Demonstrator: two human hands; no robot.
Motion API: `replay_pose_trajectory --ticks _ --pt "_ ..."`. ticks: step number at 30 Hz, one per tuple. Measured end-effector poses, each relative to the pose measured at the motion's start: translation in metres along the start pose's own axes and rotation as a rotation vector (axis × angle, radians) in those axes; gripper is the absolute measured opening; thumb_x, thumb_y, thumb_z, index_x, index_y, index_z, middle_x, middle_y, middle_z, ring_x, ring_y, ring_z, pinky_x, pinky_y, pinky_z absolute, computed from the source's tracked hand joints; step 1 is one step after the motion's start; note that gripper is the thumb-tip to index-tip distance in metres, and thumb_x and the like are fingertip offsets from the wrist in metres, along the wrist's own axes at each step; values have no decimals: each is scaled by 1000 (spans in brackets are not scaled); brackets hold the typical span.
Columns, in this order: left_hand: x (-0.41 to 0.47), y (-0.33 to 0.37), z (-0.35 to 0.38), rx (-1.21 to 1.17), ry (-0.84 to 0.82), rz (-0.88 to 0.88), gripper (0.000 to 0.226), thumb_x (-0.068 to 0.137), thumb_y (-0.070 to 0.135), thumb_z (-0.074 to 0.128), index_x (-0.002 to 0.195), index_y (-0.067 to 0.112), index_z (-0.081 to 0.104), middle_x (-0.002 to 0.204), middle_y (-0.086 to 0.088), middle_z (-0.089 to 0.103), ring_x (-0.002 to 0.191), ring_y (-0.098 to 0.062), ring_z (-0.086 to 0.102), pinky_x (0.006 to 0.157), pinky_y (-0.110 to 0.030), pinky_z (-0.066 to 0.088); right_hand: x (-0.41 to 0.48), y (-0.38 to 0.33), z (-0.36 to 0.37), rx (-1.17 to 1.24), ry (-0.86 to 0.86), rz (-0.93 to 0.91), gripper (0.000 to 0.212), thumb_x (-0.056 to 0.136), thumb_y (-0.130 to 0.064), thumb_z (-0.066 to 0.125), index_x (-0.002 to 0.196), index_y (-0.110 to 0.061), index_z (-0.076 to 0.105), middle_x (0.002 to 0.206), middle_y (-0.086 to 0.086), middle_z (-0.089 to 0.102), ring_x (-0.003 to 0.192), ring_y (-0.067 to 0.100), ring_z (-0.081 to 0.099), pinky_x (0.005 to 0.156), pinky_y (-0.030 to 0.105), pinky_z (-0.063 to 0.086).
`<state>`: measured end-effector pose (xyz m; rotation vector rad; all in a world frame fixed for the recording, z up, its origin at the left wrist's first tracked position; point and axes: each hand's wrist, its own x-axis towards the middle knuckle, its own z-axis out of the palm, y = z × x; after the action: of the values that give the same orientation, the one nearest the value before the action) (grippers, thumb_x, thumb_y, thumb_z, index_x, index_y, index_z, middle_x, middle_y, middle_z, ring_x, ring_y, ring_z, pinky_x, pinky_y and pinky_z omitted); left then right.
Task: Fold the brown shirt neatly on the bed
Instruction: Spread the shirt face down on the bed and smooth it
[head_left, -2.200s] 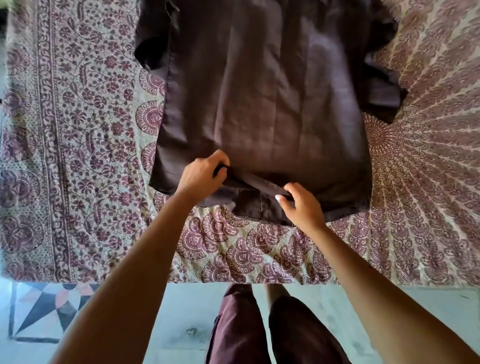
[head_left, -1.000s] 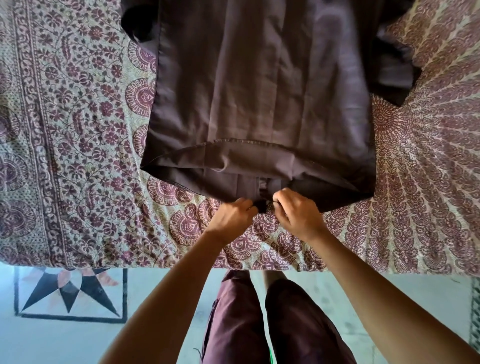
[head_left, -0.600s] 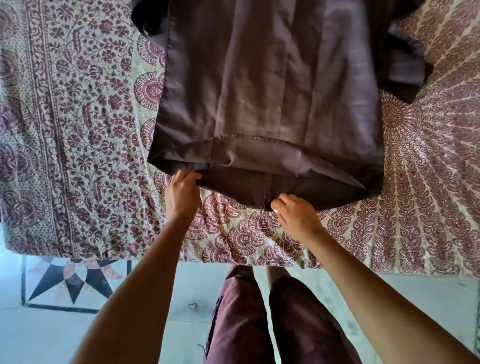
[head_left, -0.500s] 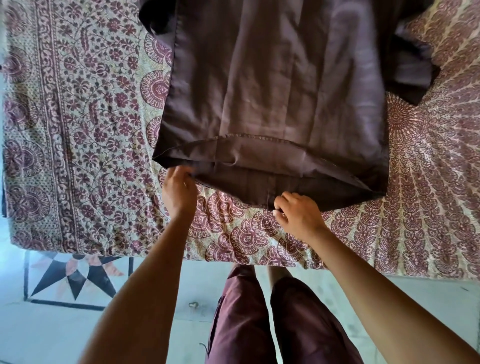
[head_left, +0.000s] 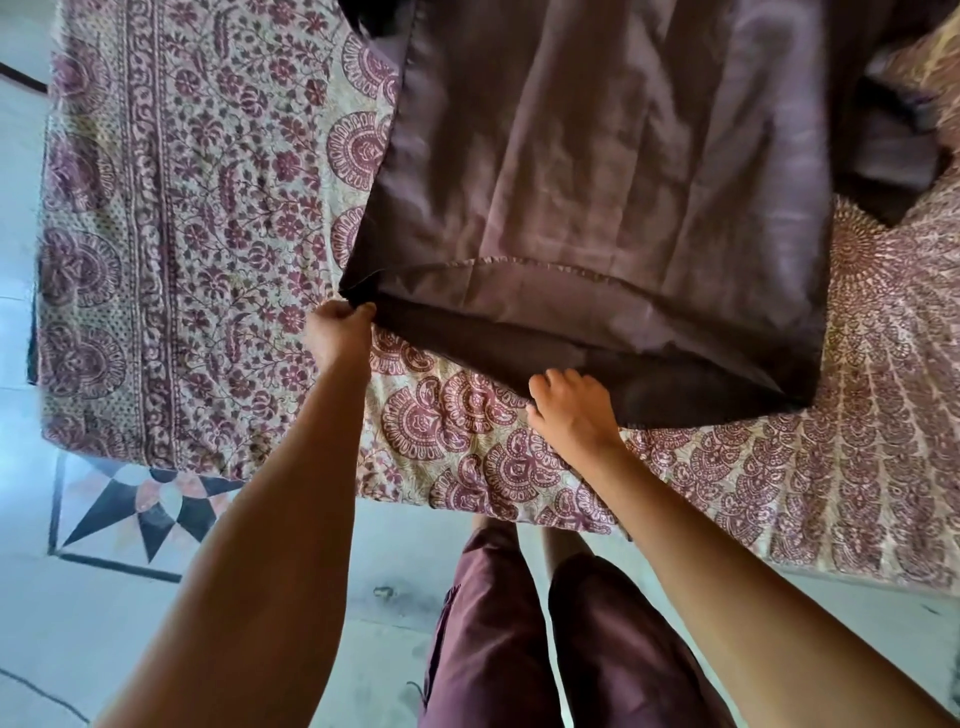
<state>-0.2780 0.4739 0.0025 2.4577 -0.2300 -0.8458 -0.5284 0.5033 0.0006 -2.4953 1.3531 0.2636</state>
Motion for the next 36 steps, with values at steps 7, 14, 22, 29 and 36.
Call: replay_pose_trajectory --ticks 7,14,22,29,36 --pt "-10 -6 -7 -12 -149 54 23 84 19 68 102 6 60 94 -9 65 76 -16 67 71 -33 57 -6 8 8 98 40 -50 16 65 -17 71 63 -13 56 64 3 56 60 25 58 52 32 45" --pt "-35 -13 -5 147 -616 33 24 80 10 70 65 12 51 57 1 55 45 -5 50 50 -17 43 -7 4 10 63 4 -5 32 62 -31 77 84 -14 59 77 4 58 67 26 61 57 33 47" --pt "-52 -27 0 523 -372 174 28 82 31 66 62 11 63 72 -9 61 70 -24 56 69 -27 44 -16 3 12 92 49 -33 27 62 -12 74 85 -13 61 81 6 57 71 26 57 60 35 46" --pt "-81 -45 8 687 -308 825 8 84 18 60 88 12 61 90 -8 59 72 -27 58 60 -32 49 -57 15 20 252 79 -75 47 64 -2 71 110 -4 59 112 17 60 96 30 62 83 37 53" --pt "-92 -64 24 875 -558 1327 38 58 4 71 93 19 70 87 -5 64 79 -28 62 70 -36 52 -82 36 26 196 38 20 45 75 -17 59 117 -1 57 115 14 57 99 28 59 85 37 52"
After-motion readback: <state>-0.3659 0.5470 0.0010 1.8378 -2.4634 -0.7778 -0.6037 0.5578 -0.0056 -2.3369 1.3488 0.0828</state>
